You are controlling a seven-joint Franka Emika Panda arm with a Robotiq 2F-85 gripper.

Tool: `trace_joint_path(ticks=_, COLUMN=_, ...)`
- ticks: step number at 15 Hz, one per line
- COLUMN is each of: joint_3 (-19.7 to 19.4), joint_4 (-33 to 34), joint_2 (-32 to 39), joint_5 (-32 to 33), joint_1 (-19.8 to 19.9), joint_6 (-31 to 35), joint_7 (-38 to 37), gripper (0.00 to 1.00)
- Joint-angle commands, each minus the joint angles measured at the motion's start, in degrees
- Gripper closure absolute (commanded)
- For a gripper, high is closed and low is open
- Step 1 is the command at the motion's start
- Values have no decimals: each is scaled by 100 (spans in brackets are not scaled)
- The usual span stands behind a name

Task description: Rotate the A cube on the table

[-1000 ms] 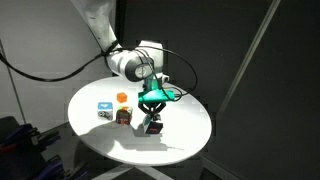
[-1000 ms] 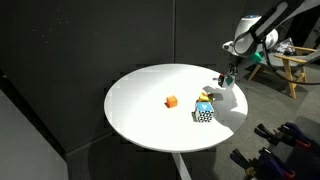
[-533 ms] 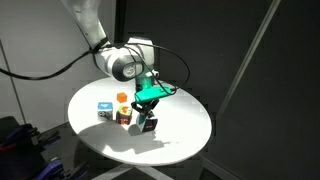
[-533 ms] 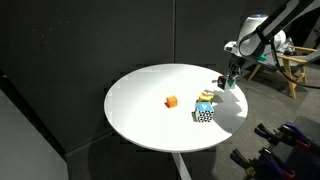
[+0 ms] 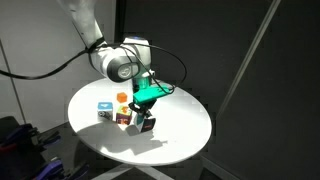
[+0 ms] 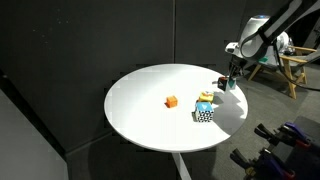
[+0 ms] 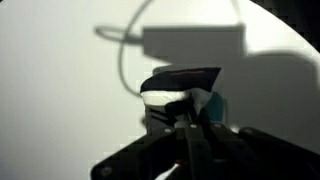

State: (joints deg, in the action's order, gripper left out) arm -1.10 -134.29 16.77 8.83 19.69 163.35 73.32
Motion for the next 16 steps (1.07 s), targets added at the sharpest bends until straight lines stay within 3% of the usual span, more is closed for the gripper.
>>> trace_joint_path(ticks=1, joint_3=-81, joint_4=-2, joint_2=-1, joint_5=-56, joint_1=-94, joint_6=1, joint_7=31, gripper=96)
trace_joint_path(ticks=9, joint_3=-59, joint_4=-20, joint_2=-22, joint_5=-71, joint_1=-79, joint_6=39, joint_7=84, gripper=99)
trace_joint_path(ticks=16, joint_3=374, joint_4=-81, joint_2=-165, joint_5=-572, joint_1=165, joint_6=72, joint_7=809, gripper=99)
